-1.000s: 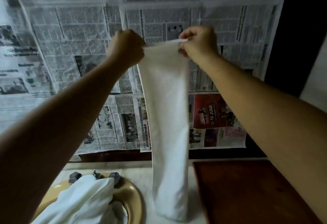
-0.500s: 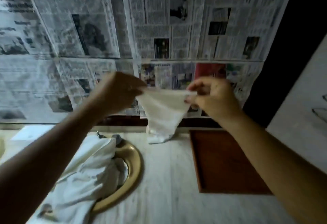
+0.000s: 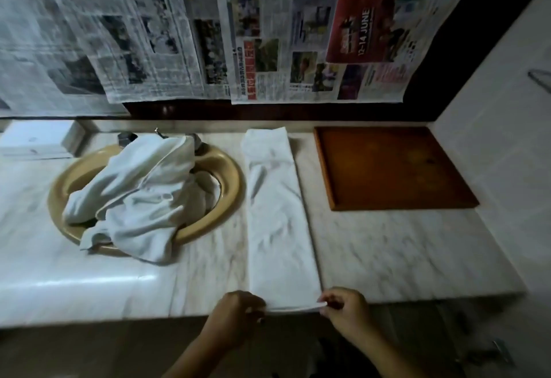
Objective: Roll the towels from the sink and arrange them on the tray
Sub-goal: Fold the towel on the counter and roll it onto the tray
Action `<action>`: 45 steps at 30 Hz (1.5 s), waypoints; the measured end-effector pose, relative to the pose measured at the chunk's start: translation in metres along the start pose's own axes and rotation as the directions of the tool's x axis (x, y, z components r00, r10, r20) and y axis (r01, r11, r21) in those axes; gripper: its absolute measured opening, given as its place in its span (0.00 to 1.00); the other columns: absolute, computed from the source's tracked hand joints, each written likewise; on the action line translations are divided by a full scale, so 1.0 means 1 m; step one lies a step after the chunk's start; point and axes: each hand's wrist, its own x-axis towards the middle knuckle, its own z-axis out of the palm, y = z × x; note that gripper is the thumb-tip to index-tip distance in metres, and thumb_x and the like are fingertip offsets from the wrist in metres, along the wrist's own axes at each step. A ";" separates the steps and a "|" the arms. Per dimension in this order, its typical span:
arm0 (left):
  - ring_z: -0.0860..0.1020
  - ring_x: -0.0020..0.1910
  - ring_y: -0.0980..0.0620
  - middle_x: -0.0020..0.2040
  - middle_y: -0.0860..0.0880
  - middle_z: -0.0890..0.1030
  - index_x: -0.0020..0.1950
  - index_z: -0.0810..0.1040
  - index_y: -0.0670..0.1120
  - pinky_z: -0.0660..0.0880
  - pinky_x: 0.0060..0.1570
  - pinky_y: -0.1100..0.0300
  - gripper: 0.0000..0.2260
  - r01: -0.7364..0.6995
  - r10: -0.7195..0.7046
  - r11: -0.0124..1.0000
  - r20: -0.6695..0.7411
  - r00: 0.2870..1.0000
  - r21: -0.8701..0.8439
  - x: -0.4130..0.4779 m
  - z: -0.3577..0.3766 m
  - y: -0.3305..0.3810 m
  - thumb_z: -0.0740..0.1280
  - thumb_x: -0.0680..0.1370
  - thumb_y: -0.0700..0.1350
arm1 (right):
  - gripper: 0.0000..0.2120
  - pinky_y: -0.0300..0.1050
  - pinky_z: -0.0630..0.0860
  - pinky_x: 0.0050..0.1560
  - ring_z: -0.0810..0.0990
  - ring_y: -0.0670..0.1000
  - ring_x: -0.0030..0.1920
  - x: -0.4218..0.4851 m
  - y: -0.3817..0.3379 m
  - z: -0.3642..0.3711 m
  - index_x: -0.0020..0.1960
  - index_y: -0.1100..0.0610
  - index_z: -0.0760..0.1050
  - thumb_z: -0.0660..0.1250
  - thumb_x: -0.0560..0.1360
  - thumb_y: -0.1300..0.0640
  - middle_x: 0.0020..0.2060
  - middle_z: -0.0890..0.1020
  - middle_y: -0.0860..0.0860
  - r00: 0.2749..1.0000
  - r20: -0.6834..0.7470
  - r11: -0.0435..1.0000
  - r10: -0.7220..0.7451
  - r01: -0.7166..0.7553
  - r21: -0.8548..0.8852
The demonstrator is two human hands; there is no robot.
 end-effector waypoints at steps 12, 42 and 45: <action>0.81 0.42 0.61 0.45 0.54 0.85 0.53 0.84 0.50 0.78 0.44 0.62 0.06 0.035 -0.065 0.983 -0.169 0.983 -0.178 -0.001 0.026 -0.007 0.71 0.78 0.48 | 0.12 0.27 0.73 0.38 0.81 0.40 0.39 0.007 0.014 0.021 0.42 0.48 0.82 0.74 0.72 0.65 0.39 0.84 0.45 0.992 -0.124 0.999 -0.003 0.008 0.039; 0.79 0.52 0.57 0.58 0.57 0.76 0.61 0.80 0.52 0.79 0.49 0.60 0.14 -0.179 0.158 0.982 -0.266 0.951 -0.057 -0.013 0.048 -0.023 0.69 0.75 0.46 | 0.10 0.45 0.77 0.49 0.77 0.49 0.49 0.010 0.054 0.013 0.56 0.50 0.78 0.70 0.74 0.56 0.52 0.72 0.44 0.879 0.035 0.819 -0.476 0.457 -0.347; 0.79 0.51 0.62 0.56 0.60 0.78 0.59 0.82 0.53 0.79 0.49 0.64 0.12 -0.141 0.089 0.977 -0.292 0.952 -0.162 -0.014 0.043 -0.022 0.72 0.76 0.44 | 0.07 0.37 0.74 0.47 0.76 0.45 0.45 0.014 0.055 0.015 0.54 0.53 0.80 0.68 0.77 0.55 0.48 0.72 0.43 0.882 -0.016 0.844 -0.472 0.446 -0.296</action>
